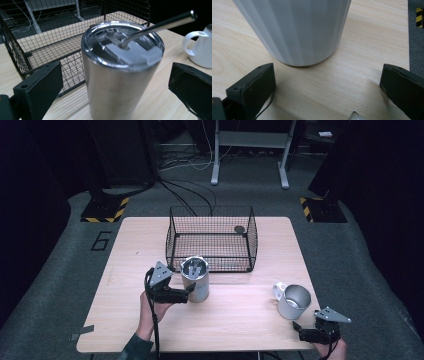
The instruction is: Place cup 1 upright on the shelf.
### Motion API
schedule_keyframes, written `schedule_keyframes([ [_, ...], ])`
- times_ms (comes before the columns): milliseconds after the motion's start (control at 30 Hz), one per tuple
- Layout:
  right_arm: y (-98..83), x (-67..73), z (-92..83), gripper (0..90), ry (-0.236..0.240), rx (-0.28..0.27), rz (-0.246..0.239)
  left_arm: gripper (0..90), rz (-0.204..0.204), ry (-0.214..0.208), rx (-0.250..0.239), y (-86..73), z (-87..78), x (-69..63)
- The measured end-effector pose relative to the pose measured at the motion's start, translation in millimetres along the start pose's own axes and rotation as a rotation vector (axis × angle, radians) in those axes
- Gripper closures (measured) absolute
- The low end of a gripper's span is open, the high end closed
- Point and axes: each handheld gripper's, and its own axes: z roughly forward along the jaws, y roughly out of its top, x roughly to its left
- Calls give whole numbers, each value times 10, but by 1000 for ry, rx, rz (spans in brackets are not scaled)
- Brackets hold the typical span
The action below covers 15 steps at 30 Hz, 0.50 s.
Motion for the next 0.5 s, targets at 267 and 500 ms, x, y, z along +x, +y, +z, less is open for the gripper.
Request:
schedule_keyframes([
  [267, 0, -1, -1, 0, -1, 0, -1, 0, 5, 14, -13, 65, 125, -13],
  [500, -1, -1, -1, 0, -2, -1, 0, 0, 14, 1, -16, 91, 218, -30],
])
